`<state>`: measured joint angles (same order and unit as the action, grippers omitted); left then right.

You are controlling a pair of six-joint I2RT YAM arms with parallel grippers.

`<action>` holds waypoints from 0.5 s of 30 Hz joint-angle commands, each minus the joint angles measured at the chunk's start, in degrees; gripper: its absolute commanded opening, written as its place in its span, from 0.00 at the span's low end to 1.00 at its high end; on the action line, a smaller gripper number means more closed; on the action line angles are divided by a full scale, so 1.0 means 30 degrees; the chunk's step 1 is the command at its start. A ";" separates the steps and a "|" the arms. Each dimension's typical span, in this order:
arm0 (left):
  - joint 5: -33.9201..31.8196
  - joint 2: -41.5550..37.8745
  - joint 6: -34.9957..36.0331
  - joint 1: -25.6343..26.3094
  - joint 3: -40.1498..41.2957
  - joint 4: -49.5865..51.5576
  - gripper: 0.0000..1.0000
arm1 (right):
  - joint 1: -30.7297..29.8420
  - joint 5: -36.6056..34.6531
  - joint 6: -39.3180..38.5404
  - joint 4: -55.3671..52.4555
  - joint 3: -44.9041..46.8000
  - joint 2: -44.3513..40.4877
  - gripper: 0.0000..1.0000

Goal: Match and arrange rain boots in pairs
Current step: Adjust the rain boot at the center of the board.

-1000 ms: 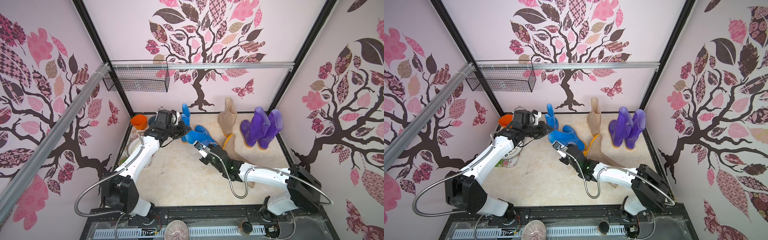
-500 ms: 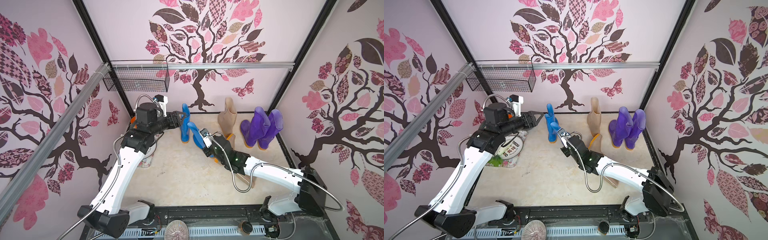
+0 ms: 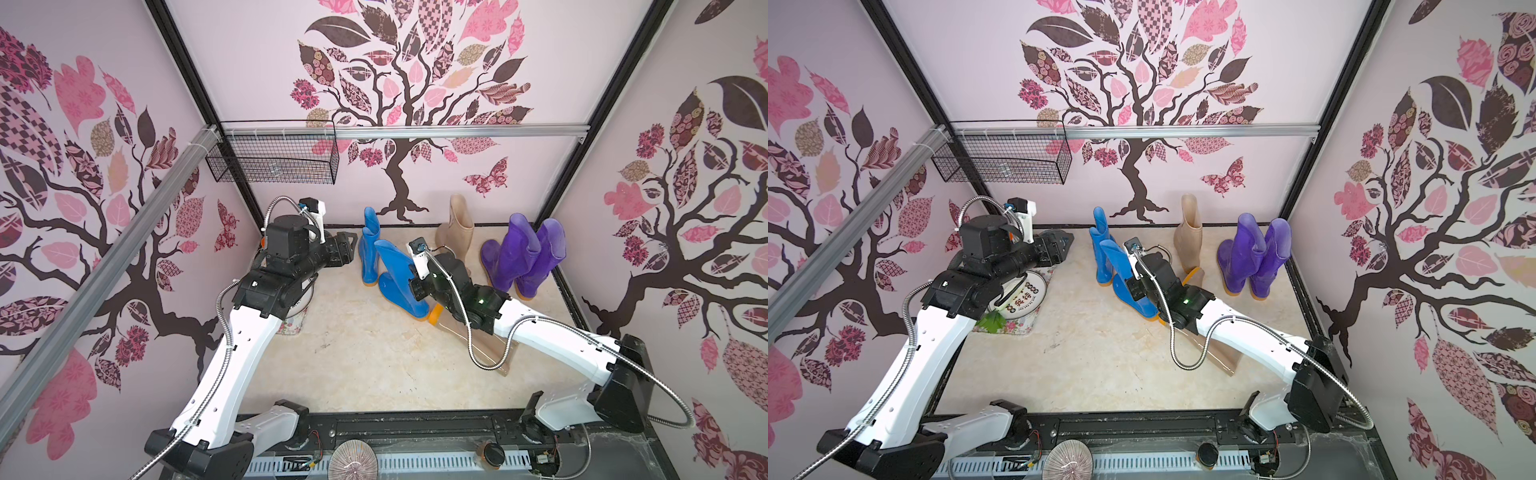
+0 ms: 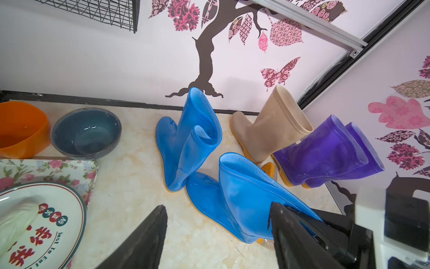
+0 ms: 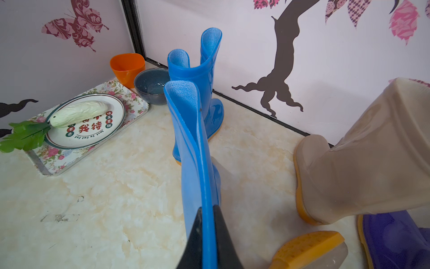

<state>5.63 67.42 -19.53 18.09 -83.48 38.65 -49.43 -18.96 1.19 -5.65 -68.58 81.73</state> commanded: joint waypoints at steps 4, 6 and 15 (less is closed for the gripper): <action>-0.0418 0.0118 0.0350 -0.0045 0.0250 0.0204 0.72 | -0.0099 0.0475 0.2711 -0.0206 -0.1156 -0.1098 0.00; -0.0140 0.0373 0.0131 -0.0045 0.0047 0.0393 0.72 | -0.0232 0.0556 0.3371 -0.0257 -0.0934 -0.1330 0.00; 0.0683 0.1591 -0.1913 0.0257 -0.0868 0.2099 0.73 | -0.1338 0.0139 0.4830 0.0883 0.0088 -0.1120 0.00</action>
<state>6.83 71.96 -22.74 18.26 -83.68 42.48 -52.86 -17.78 12.45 -6.98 -67.85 81.34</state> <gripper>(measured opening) 0.731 0.074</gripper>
